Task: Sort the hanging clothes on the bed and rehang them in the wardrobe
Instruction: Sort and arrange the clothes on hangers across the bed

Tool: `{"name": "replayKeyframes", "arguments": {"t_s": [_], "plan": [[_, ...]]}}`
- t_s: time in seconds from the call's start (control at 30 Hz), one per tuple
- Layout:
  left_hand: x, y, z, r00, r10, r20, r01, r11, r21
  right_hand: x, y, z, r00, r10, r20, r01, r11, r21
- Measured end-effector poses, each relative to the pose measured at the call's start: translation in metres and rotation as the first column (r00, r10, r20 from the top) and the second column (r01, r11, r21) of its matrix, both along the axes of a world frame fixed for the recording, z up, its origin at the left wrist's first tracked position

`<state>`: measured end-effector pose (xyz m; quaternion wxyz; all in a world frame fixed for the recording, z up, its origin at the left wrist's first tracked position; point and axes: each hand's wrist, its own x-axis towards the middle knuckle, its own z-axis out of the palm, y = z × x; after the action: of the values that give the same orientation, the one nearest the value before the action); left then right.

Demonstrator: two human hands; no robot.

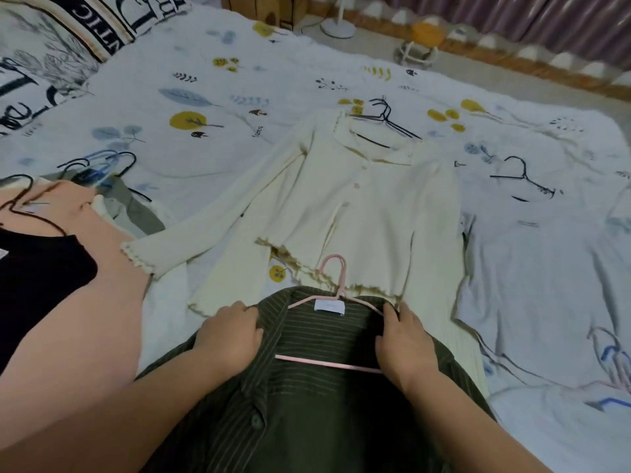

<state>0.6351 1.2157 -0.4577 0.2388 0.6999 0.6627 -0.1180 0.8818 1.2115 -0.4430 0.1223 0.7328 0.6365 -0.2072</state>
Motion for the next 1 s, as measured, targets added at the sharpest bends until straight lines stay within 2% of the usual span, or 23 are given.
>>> {"name": "replayKeyframes", "arguments": {"t_s": [0.1,0.3,0.57,0.87,1.0], "plan": [[-0.012,0.001,0.023,0.998,0.001,0.066,0.001,1.000,-0.018,-0.020,0.000,0.024,1.000,-0.011,0.013,0.010,0.997,0.079],[-0.054,0.010,0.073,0.985,-0.039,0.166,0.027,0.997,0.072,-0.082,-0.004,0.064,0.987,-0.016,-0.161,0.043,0.985,0.167],[-0.182,0.014,0.120,0.983,0.009,0.181,-0.035,0.989,0.141,-0.221,0.004,0.089,0.949,0.039,-0.313,0.024,0.980,0.196],[-0.341,0.021,0.096,0.986,0.156,0.062,-0.165,0.968,0.188,-0.376,0.036,0.058,0.914,0.141,-0.380,-0.054,0.972,0.230],[-0.384,0.025,0.067,0.976,0.214,0.026,-0.216,0.965,0.150,-0.427,0.056,0.035,0.913,0.217,-0.346,-0.134,0.959,0.249]]}}
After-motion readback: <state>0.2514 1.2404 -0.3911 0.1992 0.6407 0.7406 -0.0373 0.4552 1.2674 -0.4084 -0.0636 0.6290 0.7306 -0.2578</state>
